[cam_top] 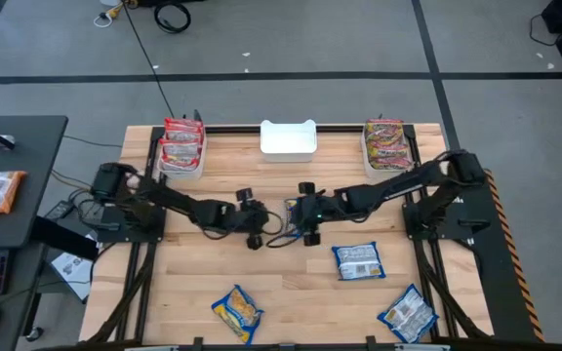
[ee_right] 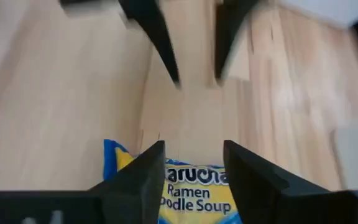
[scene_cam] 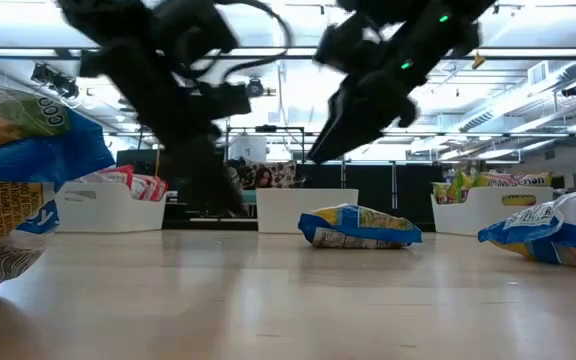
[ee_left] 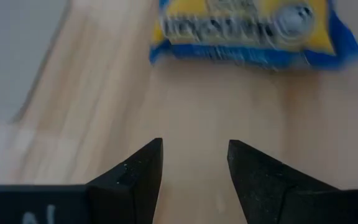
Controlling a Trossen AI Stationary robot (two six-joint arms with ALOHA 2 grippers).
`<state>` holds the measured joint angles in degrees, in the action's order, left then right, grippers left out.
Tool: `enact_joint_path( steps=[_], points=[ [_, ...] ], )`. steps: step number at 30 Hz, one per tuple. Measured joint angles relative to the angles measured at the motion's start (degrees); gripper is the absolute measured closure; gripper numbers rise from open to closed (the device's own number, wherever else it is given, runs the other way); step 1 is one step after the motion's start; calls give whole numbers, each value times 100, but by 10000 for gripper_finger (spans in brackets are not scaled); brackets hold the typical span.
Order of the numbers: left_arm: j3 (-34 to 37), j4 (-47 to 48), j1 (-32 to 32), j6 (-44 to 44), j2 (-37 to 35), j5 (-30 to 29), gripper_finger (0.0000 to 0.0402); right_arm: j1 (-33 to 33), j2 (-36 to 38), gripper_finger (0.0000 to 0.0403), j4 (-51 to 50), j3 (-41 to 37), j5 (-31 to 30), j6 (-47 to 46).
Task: Sort Maruchan noodles
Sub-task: Put the blue noodle pack into the middle white bin
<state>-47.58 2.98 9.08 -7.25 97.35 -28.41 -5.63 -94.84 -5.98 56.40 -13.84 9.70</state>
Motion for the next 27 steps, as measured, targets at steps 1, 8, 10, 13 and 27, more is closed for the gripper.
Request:
enact_joint_path(
  steps=[1, 8, 10, 13, 27],
  points=[
    [117, 68, 22, -17, -121, 83, 214, 44, -136, 228, -40, 99, -1, -143],
    [1356, -1131, -28, -481, -909, 724, 214, 226, -951, 190, -1706, 1303, -152, -358],
    [1862, -1645, -24, -641, -1165, 707, 214, 231, -1164, 182, -1876, 1598, -145, -327],
    [2521, -2652, -17, -832, -1400, 722, 214, 294, -1497, 170, -2073, 1907, 30, -300],
    [3104, -3409, 347, -1657, -1607, 76, 214, 569, -2431, 174, -2753, 2260, 624, -308]
  ],
)
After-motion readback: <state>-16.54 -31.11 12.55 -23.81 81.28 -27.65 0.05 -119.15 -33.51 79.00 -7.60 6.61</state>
